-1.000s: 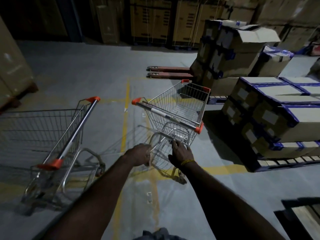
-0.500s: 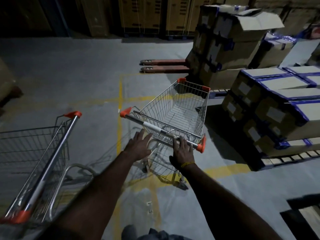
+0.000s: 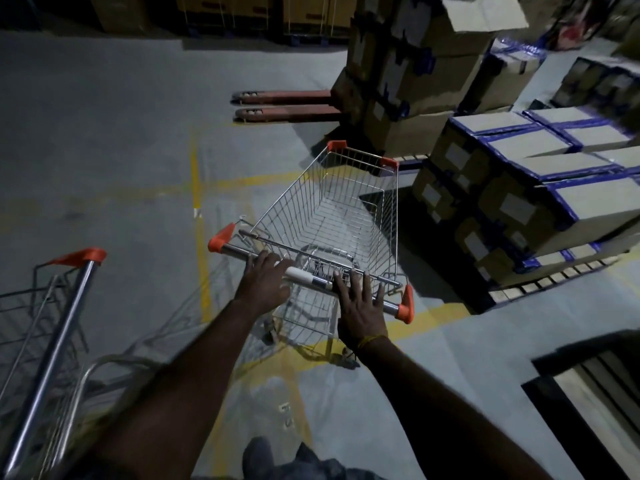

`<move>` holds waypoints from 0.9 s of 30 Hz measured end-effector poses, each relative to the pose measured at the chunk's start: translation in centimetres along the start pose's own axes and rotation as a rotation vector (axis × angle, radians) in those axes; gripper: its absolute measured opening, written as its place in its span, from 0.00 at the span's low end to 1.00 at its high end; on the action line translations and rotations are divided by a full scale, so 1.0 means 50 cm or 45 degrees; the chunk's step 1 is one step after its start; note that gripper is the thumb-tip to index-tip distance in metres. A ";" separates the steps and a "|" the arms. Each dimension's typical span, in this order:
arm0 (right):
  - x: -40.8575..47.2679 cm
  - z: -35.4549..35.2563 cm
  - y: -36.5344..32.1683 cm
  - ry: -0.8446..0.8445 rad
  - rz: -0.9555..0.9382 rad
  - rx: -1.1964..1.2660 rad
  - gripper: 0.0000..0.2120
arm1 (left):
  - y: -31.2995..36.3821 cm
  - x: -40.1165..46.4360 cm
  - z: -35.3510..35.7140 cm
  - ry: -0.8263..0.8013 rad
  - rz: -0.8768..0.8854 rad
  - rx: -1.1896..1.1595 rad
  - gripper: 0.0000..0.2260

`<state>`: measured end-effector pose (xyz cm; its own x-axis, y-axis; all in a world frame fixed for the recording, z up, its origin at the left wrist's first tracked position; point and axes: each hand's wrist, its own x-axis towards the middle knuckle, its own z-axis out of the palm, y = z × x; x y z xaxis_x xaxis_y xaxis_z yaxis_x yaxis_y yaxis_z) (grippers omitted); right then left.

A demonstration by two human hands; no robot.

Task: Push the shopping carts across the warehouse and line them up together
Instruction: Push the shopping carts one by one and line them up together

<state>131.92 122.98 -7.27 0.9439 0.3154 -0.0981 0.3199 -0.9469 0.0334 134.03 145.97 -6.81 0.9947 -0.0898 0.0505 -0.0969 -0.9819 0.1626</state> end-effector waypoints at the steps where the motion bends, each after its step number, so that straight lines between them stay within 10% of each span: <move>1: 0.000 0.002 0.001 0.008 -0.005 -0.005 0.44 | 0.003 -0.001 0.005 0.037 -0.003 -0.015 0.27; 27: -0.265 0.061 0.294 0.115 -0.350 -0.022 0.43 | 0.406 -0.283 0.078 0.182 -0.379 -0.054 0.31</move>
<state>123.88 104.70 -8.51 0.8248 0.5651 -0.0165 0.5653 -0.8241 0.0348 118.14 126.67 -8.06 0.9648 0.2274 0.1320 0.1930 -0.9534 0.2318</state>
